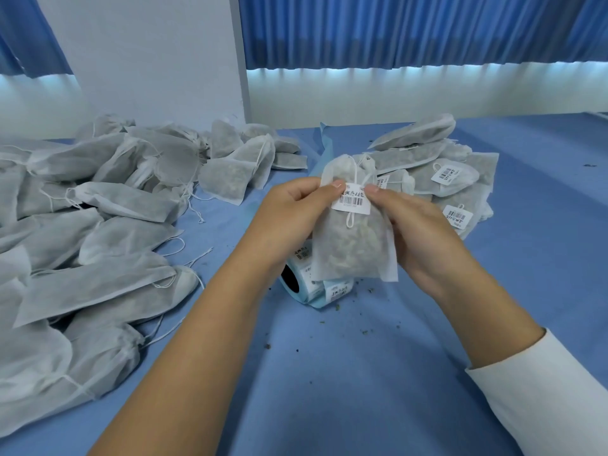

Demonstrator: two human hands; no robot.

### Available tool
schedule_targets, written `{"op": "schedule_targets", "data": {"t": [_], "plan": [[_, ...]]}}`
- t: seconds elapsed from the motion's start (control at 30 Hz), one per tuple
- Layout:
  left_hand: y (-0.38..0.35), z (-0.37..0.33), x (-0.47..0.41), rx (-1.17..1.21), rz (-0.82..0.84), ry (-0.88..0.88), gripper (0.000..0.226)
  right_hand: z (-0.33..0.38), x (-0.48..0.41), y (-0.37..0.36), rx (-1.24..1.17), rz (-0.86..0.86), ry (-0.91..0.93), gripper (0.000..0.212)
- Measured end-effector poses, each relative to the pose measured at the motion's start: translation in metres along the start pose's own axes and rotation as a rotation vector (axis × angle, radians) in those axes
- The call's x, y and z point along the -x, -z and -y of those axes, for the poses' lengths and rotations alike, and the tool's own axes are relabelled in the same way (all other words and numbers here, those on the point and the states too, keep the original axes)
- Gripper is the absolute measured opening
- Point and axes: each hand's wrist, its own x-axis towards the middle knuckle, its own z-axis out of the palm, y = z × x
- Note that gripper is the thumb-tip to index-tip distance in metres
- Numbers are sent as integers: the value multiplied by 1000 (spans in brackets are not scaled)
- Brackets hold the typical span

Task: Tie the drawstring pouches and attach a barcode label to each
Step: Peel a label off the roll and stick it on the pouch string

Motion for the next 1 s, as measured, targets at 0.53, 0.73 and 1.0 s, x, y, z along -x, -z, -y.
{"op": "schedule_targets", "data": {"t": [0.53,0.73,1.0], "plan": [[-4,8,-6,17,-74,31,10,-2,1,-3,28,-26,60,13],[1,14,-13,68,-316,62,10,-1,-1,6,217,39,70,36],[6,15,-16,70,-347,112,40,4,-4,15,224,115,88,8]]}}
